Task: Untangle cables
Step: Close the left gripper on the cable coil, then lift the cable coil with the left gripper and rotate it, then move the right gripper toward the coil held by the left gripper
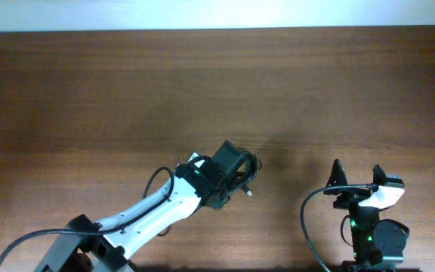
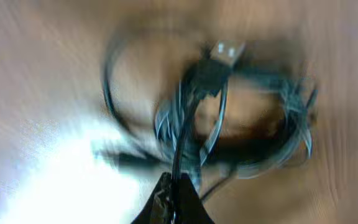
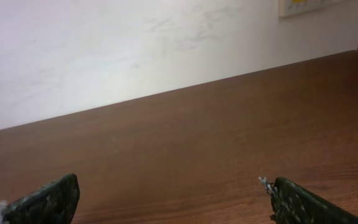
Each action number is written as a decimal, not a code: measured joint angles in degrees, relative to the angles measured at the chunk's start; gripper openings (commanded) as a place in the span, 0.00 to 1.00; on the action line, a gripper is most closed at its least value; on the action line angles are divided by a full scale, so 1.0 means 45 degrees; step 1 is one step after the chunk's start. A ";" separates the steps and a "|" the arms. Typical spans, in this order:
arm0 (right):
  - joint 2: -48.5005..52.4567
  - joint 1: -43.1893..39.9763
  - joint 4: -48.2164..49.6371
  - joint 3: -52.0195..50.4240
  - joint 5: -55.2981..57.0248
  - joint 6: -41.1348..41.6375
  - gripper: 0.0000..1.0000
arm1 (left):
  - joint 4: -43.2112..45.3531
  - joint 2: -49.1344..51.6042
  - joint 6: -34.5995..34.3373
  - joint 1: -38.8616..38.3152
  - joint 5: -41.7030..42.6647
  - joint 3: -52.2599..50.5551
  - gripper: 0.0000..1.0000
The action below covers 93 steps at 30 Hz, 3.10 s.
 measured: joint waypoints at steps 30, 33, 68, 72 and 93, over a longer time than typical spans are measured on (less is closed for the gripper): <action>0.0000 0.0000 0.0000 0.0000 0.0005 -0.0010 0.98 | 0.5532 0.3094 3.0639 0.0442 -0.1758 -0.0010 0.00; 0.0000 0.0000 0.0000 0.0000 0.0005 -0.0010 0.99 | 0.6309 0.3337 3.0881 0.0437 -0.1637 -0.0019 0.00; 0.0000 0.0000 0.0379 0.0000 -0.9054 0.5906 0.98 | -0.1525 -0.3167 0.1273 0.2147 -0.2069 0.0068 0.00; 0.0000 0.0000 0.0306 0.0000 -1.2755 0.7543 0.98 | -0.1894 -0.3167 0.0005 0.2147 -0.1812 0.0068 0.99; 0.0024 0.0000 -0.0330 -0.0005 -1.3221 0.7859 0.96 | -0.1593 0.1773 0.3735 0.2161 -0.2856 0.0058 0.00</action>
